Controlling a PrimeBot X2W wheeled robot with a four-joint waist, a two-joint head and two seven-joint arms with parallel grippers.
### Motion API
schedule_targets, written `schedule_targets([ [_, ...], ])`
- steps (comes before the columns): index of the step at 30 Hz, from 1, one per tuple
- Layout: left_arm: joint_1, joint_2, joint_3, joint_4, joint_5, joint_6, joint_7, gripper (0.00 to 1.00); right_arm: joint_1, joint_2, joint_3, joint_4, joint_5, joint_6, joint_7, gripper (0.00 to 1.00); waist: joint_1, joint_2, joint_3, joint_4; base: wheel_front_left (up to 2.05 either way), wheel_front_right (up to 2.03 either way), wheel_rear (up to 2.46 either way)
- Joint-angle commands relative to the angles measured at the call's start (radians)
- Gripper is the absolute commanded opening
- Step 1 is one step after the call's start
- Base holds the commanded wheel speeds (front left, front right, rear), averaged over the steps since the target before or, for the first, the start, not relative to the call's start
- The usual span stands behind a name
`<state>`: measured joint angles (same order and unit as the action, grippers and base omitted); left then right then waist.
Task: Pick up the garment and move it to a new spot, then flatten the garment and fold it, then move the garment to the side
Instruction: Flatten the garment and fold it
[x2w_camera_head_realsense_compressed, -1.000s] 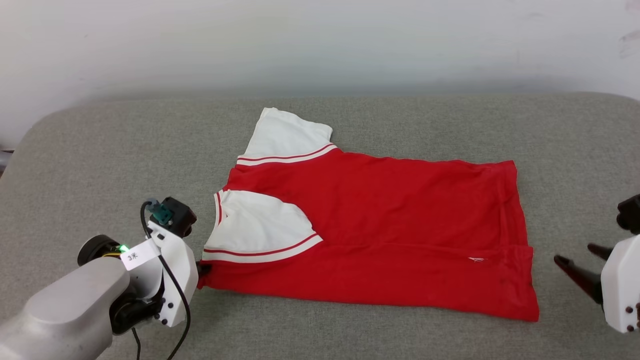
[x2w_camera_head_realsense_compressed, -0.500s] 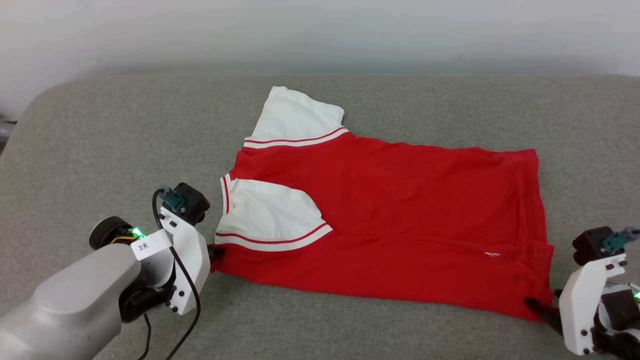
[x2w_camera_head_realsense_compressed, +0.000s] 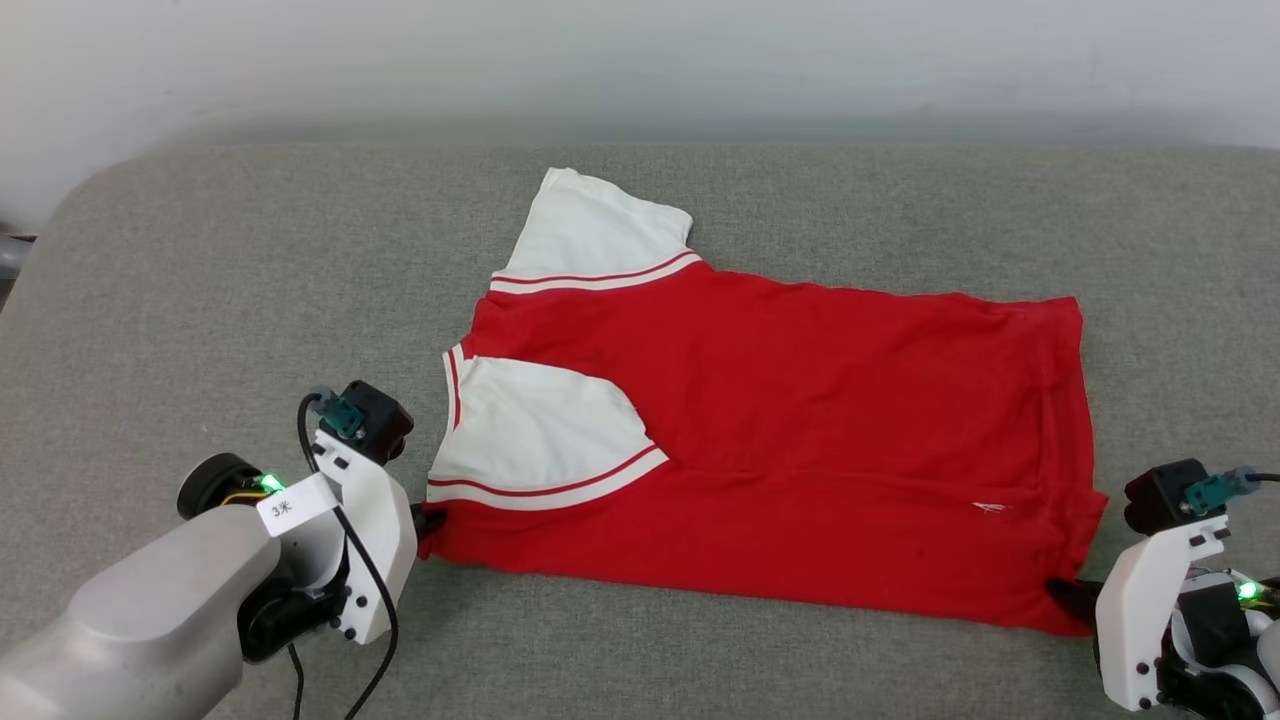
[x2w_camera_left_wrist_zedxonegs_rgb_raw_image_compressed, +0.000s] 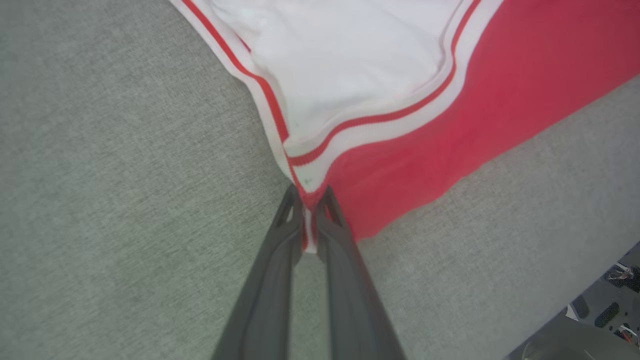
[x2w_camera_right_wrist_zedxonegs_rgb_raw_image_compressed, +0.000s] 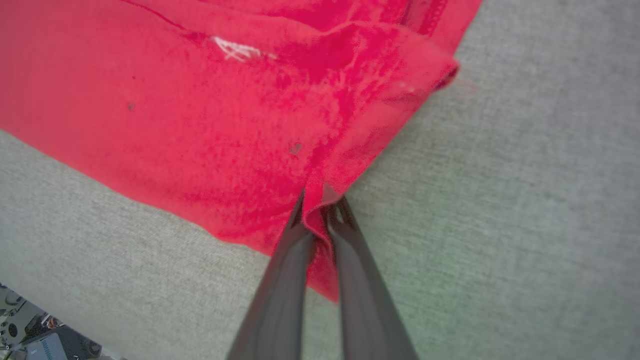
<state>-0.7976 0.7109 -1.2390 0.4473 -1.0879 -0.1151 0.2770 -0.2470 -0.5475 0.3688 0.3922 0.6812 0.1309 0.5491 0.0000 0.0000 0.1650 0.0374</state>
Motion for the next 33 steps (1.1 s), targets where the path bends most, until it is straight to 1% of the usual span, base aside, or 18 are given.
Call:
schedule_targets([
  [1, 0.020, 0.001, 0.004, 0.003, -0.009, 0.003, -0.011, 0.00, 0.009, -0.008, 0.028, 0.014, -0.002, -0.001, -0.019, 0.00, 0.0000, 0.0000, -0.019, -0.006, 0.00, 0.00, 0.00],
  [2, 0.025, 0.006, 0.005, 0.002, -0.011, 0.004, -0.014, 0.00, 0.007, -0.019, 0.029, 0.008, 0.004, -0.001, -0.034, 0.00, 0.0000, 0.0000, -0.028, -0.008, 0.00, 0.00, 0.00],
  [3, 0.045, 0.025, 0.005, -0.010, -0.018, 0.009, -0.023, 0.00, 0.010, -0.050, 0.026, -0.017, 0.019, -0.001, -0.067, 0.00, 0.0000, 0.0000, -0.055, -0.012, 0.00, 0.00, 0.00],
  [7, 0.080, 0.057, 0.002, -0.048, -0.025, 0.022, -0.027, 0.00, 0.038, -0.081, 0.018, -0.060, 0.046, -0.001, -0.088, 0.00, 0.0000, 0.0000, -0.087, -0.013, 0.00, 0.00, 0.00],
  [12, 0.130, 0.104, -0.001, -0.127, -0.035, 0.053, -0.032, 0.00, 0.091, -0.114, -0.006, -0.127, 0.066, -0.001, -0.087, 0.00, 0.0000, 0.0000, -0.110, -0.013, 0.00, 0.00, 0.00],
  [16, 0.176, 0.138, -0.004, -0.182, -0.052, 0.082, -0.028, 0.00, 0.135, -0.125, -0.030, -0.172, 0.073, -0.001, -0.068, 0.00, 0.0000, 0.0000, -0.111, -0.016, 0.00, 0.00, 0.00],
  [19, 0.199, 0.150, -0.005, -0.202, -0.058, 0.100, -0.032, 0.00, 0.158, -0.116, -0.048, -0.181, 0.071, -0.001, -0.052, 0.00, 0.0000, 0.0000, -0.099, -0.016, 0.00, 0.00, 0.00],
  [21, 0.211, 0.147, -0.003, -0.205, -0.068, 0.106, -0.036, 0.00, 0.166, -0.106, -0.057, -0.175, 0.066, -0.001, -0.041, 0.00, 0.0000, 0.0000, -0.088, -0.016, 0.00, 0.00, 0.00],
  [25, 0.219, 0.137, -0.003, -0.194, -0.074, 0.108, -0.039, 0.00, 0.170, -0.088, -0.063, -0.154, 0.062, -0.001, -0.025, 0.00, 0.0000, 0.0000, -0.072, -0.014, 0.00, 0.00, 0.00],
  [30, 0.227, 0.112, -0.008, -0.150, -0.080, 0.096, -0.034, 0.00, 0.159, -0.051, -0.058, -0.098, 0.053, -0.001, -0.033, 0.00, 0.0000, 0.0000, -0.054, -0.010, 0.00, 0.00, 0.00],
  [31, 0.226, 0.108, -0.010, -0.141, -0.073, 0.093, -0.033, 0.00, 0.156, -0.045, -0.057, -0.089, 0.050, -0.001, -0.039, 0.09, 0.0000, 0.0000, -0.054, -0.009, 0.00, 0.00, 0.00],
  [32, 0.223, 0.105, -0.011, -0.134, -0.066, 0.094, -0.035, 0.00, 0.150, -0.041, -0.058, -0.085, 0.045, -0.001, -0.052, 0.33, 0.0000, 0.0000, -0.056, -0.008, 0.00, 0.00, 0.00],
  [33, 0.221, 0.104, -0.008, -0.130, -0.067, 0.093, -0.041, 0.00, 0.145, -0.034, -0.062, -0.082, 0.049, -0.001, -0.064, 1.00, 0.0000, 0.0000, -0.061, -0.008, 0.00, 0.00, 0.00],
])
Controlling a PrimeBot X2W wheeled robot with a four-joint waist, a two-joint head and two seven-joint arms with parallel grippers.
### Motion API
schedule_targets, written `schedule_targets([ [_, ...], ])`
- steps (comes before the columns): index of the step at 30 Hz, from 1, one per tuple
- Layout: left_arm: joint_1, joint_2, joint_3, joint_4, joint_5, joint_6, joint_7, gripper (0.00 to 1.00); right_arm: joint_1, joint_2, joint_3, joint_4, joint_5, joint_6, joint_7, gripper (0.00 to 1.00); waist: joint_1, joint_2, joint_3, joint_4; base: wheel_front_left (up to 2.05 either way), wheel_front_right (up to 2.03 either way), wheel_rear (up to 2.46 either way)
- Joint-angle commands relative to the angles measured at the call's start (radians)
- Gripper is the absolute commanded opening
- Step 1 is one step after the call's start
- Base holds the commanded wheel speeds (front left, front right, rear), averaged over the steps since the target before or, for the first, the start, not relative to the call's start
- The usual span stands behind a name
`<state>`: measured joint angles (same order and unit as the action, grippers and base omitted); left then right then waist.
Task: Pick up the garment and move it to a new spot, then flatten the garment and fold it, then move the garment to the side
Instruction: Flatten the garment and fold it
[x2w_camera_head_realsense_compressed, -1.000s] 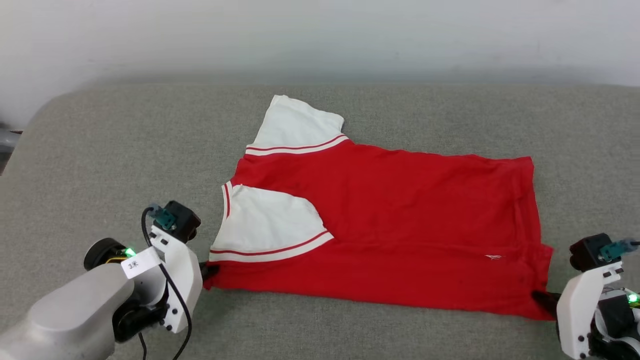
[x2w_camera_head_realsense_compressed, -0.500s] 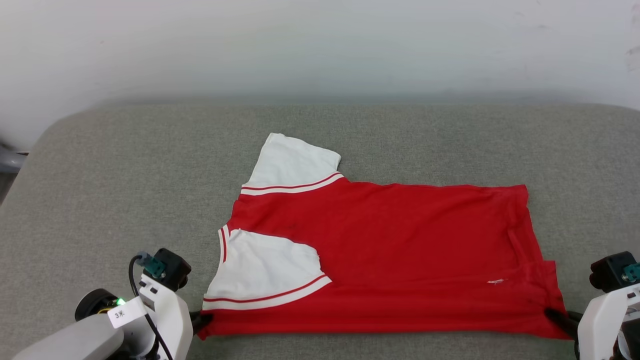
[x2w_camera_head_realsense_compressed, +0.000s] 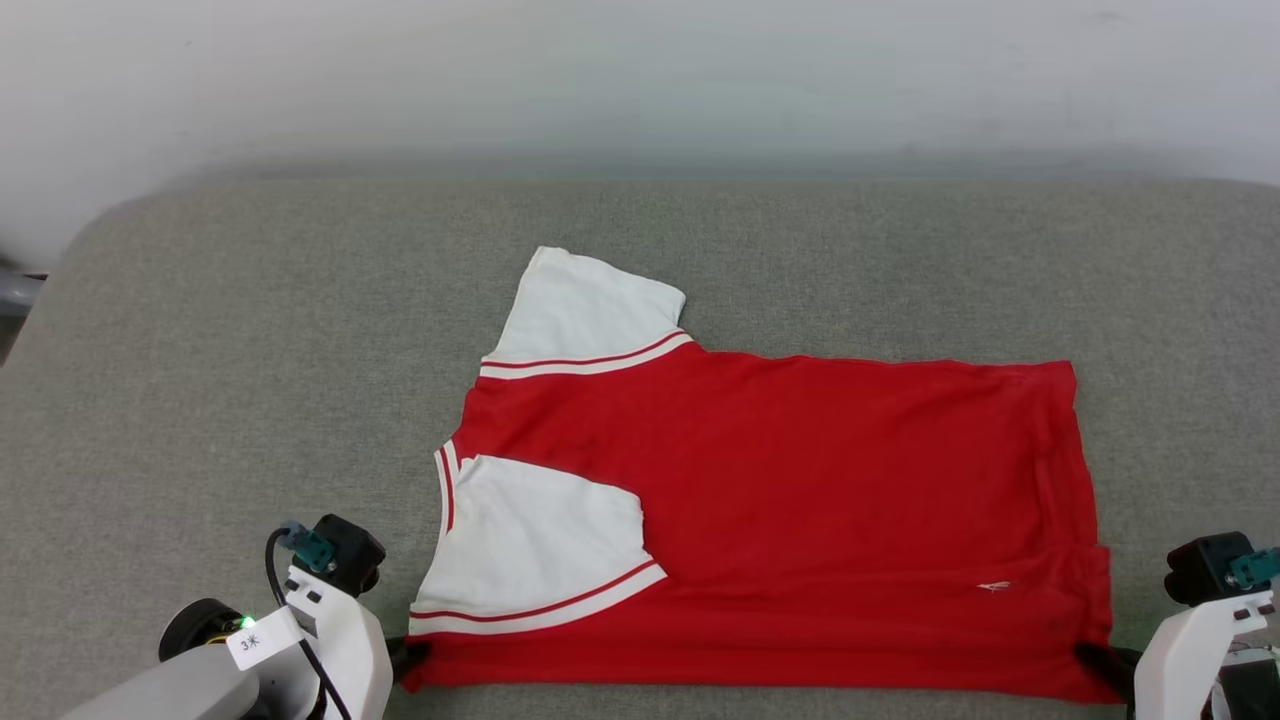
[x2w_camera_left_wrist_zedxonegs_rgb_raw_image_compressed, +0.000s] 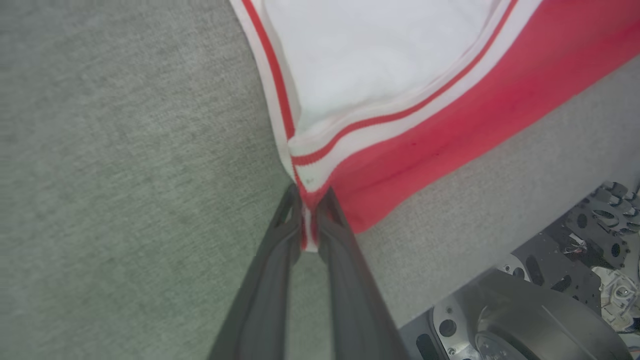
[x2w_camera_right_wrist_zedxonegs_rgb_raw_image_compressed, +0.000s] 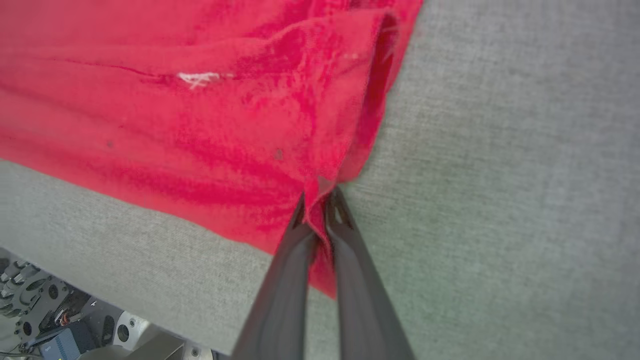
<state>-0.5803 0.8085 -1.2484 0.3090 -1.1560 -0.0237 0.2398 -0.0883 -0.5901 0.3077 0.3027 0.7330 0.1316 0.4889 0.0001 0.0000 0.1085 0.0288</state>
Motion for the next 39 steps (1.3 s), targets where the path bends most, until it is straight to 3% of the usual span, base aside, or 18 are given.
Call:
schedule_targets([
  [1, 0.002, 0.006, 0.006, 0.010, 0.000, 0.003, -0.008, 0.44, -0.013, 0.012, -0.003, 0.007, 0.002, -0.002, -0.014, 1.00, -0.0001, 0.0000, -0.011, 0.001, 0.00, 0.00, 0.00],
  [2, -0.005, 0.010, 0.008, 0.009, 0.012, 0.006, -0.019, 1.00, -0.011, 0.009, -0.004, 0.003, -0.002, -0.002, -0.026, 1.00, -0.0001, 0.0000, -0.019, 0.002, 0.00, 0.00, 0.00],
  [7, -0.023, 0.028, 0.019, -0.016, 0.022, 0.007, -0.040, 1.00, 0.003, 0.011, -0.031, -0.041, 0.000, -0.002, -0.098, 1.00, -0.0001, 0.0000, -0.064, -0.001, 0.00, 0.00, 0.00],
  [13, -0.097, 0.054, 0.064, -0.043, 0.061, 0.024, -0.086, 1.00, -0.020, 0.027, -0.089, -0.133, -0.079, -0.001, -0.214, 1.00, -0.0001, 0.0000, -0.086, -0.016, 0.00, 0.00, 0.00],
  [18, -0.198, 0.032, 0.125, -0.022, 0.108, 0.051, -0.160, 1.00, -0.035, 0.107, -0.171, -0.232, -0.170, -0.001, -0.327, 1.00, -0.0001, 0.0000, -0.062, -0.035, 0.00, 0.00, 0.00],
  [25, -0.368, -0.023, 0.189, 0.049, 0.138, 0.034, -0.188, 1.00, -0.010, 0.266, -0.290, -0.383, -0.336, -0.001, -0.441, 1.00, -0.0001, 0.0000, 0.027, -0.076, 0.00, 0.00, 0.00],
  [33, -0.566, -0.086, 0.223, 0.188, 0.110, -0.025, -0.071, 1.00, 0.026, 0.381, -0.324, -0.528, -0.441, -0.001, -0.453, 1.00, -0.0001, 0.0000, 0.167, -0.141, 0.00, 0.00, 0.00],
  [39, -0.708, -0.115, 0.210, 0.287, 0.061, -0.067, 0.145, 1.00, -0.005, 0.407, -0.313, -0.585, -0.471, -0.001, -0.450, 1.00, -0.0001, 0.0000, 0.271, -0.184, 0.00, 0.00, 0.00],
])
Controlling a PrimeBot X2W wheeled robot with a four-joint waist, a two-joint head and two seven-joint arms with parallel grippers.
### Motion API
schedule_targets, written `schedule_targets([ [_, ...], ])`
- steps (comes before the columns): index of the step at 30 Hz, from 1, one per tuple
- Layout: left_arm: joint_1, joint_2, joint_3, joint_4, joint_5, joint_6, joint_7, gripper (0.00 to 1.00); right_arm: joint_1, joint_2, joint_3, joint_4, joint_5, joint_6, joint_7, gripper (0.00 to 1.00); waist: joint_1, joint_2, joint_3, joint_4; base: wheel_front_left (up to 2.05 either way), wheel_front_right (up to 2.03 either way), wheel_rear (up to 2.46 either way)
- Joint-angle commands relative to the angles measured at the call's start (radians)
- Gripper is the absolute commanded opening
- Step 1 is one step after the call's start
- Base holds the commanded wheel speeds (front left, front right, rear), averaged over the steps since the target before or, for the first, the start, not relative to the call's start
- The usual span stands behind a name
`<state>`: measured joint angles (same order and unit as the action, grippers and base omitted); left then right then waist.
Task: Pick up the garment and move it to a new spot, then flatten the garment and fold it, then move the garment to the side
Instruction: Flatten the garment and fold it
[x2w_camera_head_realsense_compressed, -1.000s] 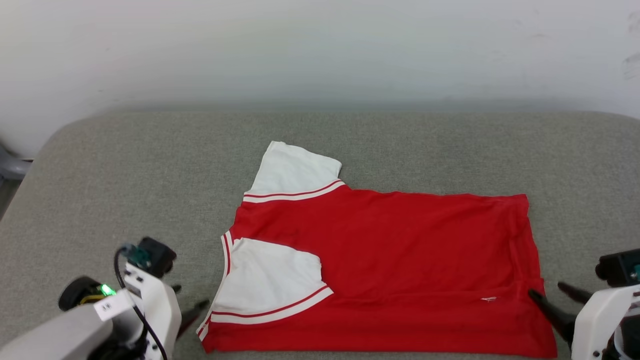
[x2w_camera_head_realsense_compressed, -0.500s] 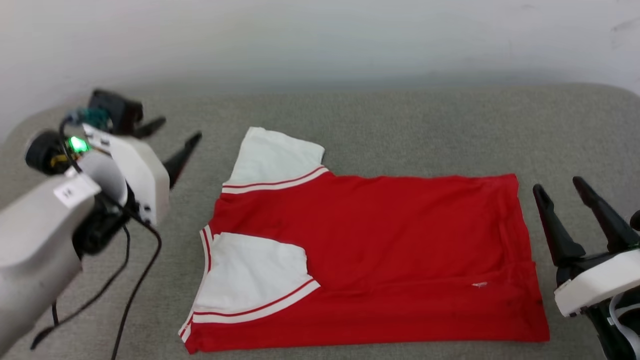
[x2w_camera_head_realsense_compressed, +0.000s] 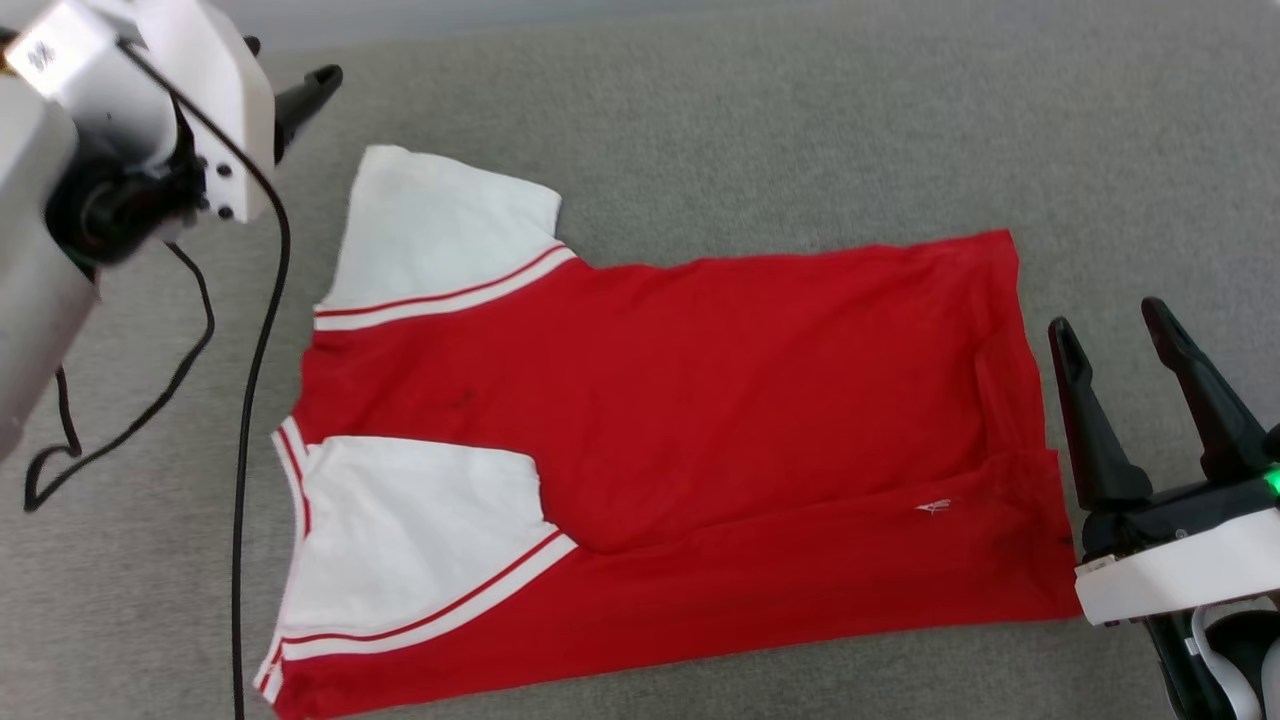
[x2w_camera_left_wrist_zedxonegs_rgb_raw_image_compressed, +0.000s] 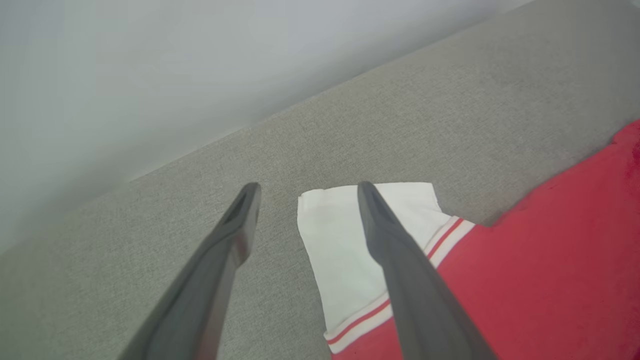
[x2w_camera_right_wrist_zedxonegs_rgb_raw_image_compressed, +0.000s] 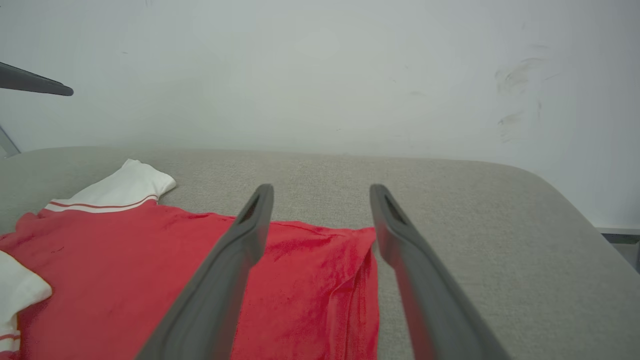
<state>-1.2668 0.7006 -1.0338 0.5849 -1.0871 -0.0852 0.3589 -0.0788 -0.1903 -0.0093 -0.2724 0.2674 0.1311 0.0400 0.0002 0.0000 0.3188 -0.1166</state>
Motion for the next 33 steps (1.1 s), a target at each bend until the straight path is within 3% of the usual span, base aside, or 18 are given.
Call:
schedule_targets([
  [1, -0.042, -0.012, -0.008, 0.023, -0.019, -0.011, 0.067, 1.00, -0.019, 0.010, 0.004, -0.015, -0.009, -0.001, 0.000, 1.00, -0.0002, 0.0000, 0.077, -0.043, 0.00, 0.00, 0.00],
  [9, -0.163, -0.019, -0.065, 0.097, -0.027, -0.029, 0.327, 1.00, -0.056, 0.027, 0.013, -0.042, -0.026, -0.001, -0.004, 1.00, -0.0002, 0.0000, 0.185, -0.077, 0.00, 0.00, 0.00],
  [21, -0.117, -0.034, -0.136, 0.168, -0.015, -0.039, 0.408, 1.00, -0.087, 0.040, 0.018, -0.020, -0.028, -0.001, -0.023, 1.00, -0.0002, 0.0000, 0.243, -0.093, 0.00, 0.00, 0.00],
  [22, -0.110, -0.035, -0.140, 0.168, -0.017, -0.040, 0.405, 0.14, -0.089, 0.040, 0.015, -0.016, -0.023, -0.001, -0.025, 1.00, -0.0002, 0.0000, 0.242, -0.092, 0.00, 0.00, 0.00],
  [23, -0.106, -0.034, -0.145, 0.167, -0.016, -0.041, 0.401, 0.00, -0.094, 0.039, 0.012, -0.012, -0.021, -0.001, -0.026, 1.00, -0.0002, 0.0000, 0.241, -0.091, 0.00, 0.00, 0.00],
  [28, -0.107, -0.035, -0.139, 0.155, -0.019, -0.042, 0.340, 0.00, -0.124, 0.018, -0.009, -0.004, -0.012, -0.001, -0.024, 1.00, -0.0002, 0.0000, 0.221, -0.077, 0.00, 0.00, 0.00],
  [33, -0.116, -0.047, -0.144, 0.113, -0.003, -0.044, 0.252, 0.00, -0.187, -0.053, -0.046, -0.001, 0.003, -0.001, 0.042, 1.00, -0.0002, 0.0000, 0.172, -0.045, 0.00, 0.00, 0.00],
])
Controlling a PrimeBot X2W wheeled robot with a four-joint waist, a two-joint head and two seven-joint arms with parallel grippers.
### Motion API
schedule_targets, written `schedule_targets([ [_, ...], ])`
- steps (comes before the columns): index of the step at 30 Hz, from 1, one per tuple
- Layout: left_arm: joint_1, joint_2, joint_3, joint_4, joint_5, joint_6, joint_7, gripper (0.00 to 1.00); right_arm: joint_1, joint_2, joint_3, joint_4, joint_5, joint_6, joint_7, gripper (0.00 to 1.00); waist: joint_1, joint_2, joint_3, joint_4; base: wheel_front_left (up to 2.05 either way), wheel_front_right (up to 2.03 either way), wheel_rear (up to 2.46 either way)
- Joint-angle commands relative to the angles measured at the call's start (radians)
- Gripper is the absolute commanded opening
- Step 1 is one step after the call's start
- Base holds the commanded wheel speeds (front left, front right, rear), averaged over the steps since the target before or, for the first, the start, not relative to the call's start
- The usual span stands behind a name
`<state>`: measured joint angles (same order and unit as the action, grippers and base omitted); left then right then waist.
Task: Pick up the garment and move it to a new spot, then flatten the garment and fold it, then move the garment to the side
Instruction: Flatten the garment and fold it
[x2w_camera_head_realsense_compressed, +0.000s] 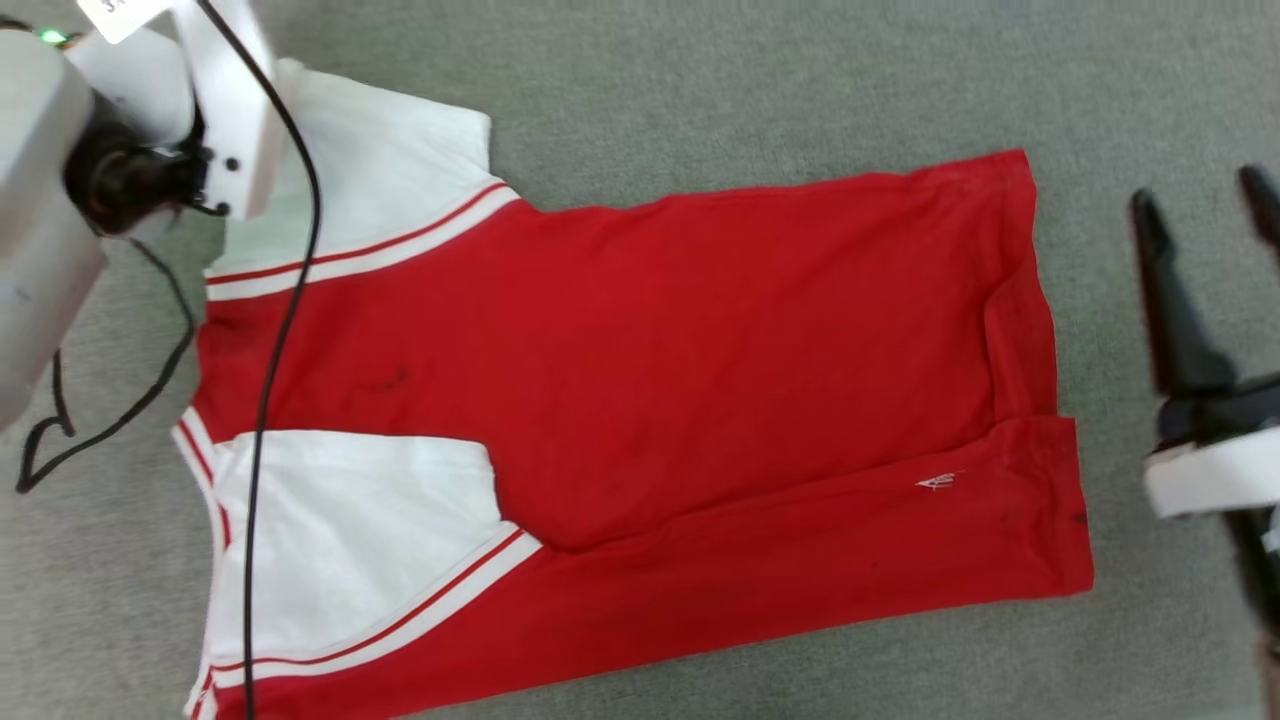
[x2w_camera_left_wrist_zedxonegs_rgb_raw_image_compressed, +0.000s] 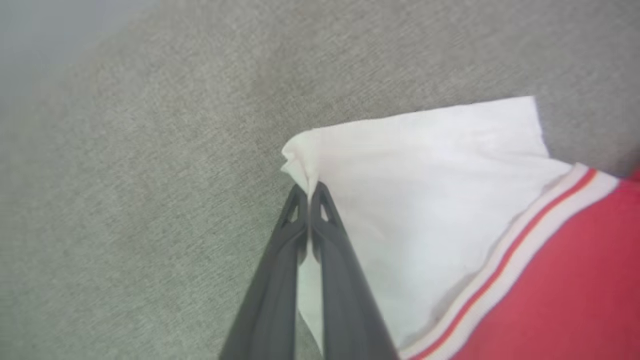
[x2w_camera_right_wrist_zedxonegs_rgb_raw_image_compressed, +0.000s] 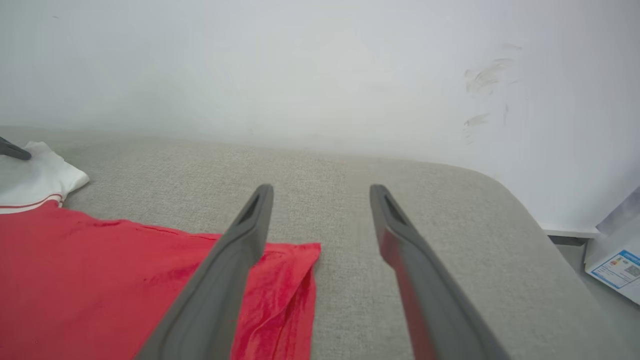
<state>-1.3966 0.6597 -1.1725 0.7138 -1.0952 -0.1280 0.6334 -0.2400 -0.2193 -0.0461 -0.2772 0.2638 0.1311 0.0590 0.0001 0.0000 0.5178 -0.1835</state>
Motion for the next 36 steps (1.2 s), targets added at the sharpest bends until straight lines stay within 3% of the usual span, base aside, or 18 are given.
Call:
schedule_targets([
  [1, 0.014, -0.006, -0.012, -0.030, 0.014, -0.001, -0.042, 0.00, -0.043, -0.044, -0.015, 0.006, 0.016, -0.001, 0.047, 1.00, -0.0001, 0.0000, -0.037, 0.030, 0.00, 0.00, 0.00],
  [6, 0.027, -0.010, -0.038, -0.096, 0.023, -0.001, -0.126, 0.00, -0.131, -0.170, -0.015, 0.048, 0.087, -0.001, 0.240, 1.00, -0.0001, 0.0000, -0.084, 0.076, 0.00, 0.00, 0.00],
  [7, 0.027, -0.010, -0.038, -0.096, 0.023, -0.001, -0.126, 0.00, -0.131, -0.170, -0.015, 0.048, 0.087, -0.001, 0.240, 1.00, -0.0001, 0.0000, -0.084, 0.076, 0.00, 0.00, 0.00],
  [8, 0.030, -0.011, -0.043, -0.120, 0.027, -0.001, -0.156, 0.00, -0.166, -0.228, 0.002, 0.088, 0.134, -0.001, 0.338, 1.00, -0.0001, 0.0000, -0.099, 0.095, 0.00, 0.00, 0.00],
  [9, 0.030, -0.011, -0.043, -0.120, 0.027, -0.001, -0.156, 0.00, -0.166, -0.228, 0.002, 0.088, 0.134, -0.001, 0.338, 1.00, -0.0001, 0.0000, -0.099, 0.095, 0.00, 0.00, 0.00],
  [14, 0.046, -0.011, -0.065, -0.185, 0.041, -0.001, -0.215, 0.00, -0.251, -0.353, 0.062, 0.199, 0.254, -0.001, 0.608, 1.00, -0.0001, 0.0000, -0.123, 0.137, 0.00, 0.00, 0.00],
  [18, 0.056, -0.008, -0.069, -0.235, 0.045, -0.001, -0.259, 0.00, -0.316, -0.417, 0.116, 0.278, 0.320, -0.001, 0.771, 1.00, -0.0001, 0.0000, -0.121, 0.168, 0.00, 0.00, 0.00],
  [23, 0.059, 0.000, -0.071, -0.290, 0.056, -0.001, -0.305, 0.00, -0.386, -0.448, 0.185, 0.363, 0.338, -0.001, 0.883, 1.00, -0.0001, 0.0000, -0.105, 0.204, 0.00, 0.00, 0.00],
  [26, 0.062, 0.005, -0.073, -0.320, 0.066, -0.001, -0.325, 0.00, -0.419, -0.435, 0.218, 0.412, 0.334, -0.001, 0.905, 1.00, -0.0001, 0.0000, -0.093, 0.220, 0.00, 0.00, 0.00],
  [36, 0.069, 0.025, -0.067, -0.390, 0.098, 0.016, -0.379, 0.00, -0.463, -0.375, 0.310, 0.594, 0.296, -0.001, 0.852, 1.00, -0.0001, 0.0000, -0.045, 0.252, 0.00, 0.00, 0.00],
])
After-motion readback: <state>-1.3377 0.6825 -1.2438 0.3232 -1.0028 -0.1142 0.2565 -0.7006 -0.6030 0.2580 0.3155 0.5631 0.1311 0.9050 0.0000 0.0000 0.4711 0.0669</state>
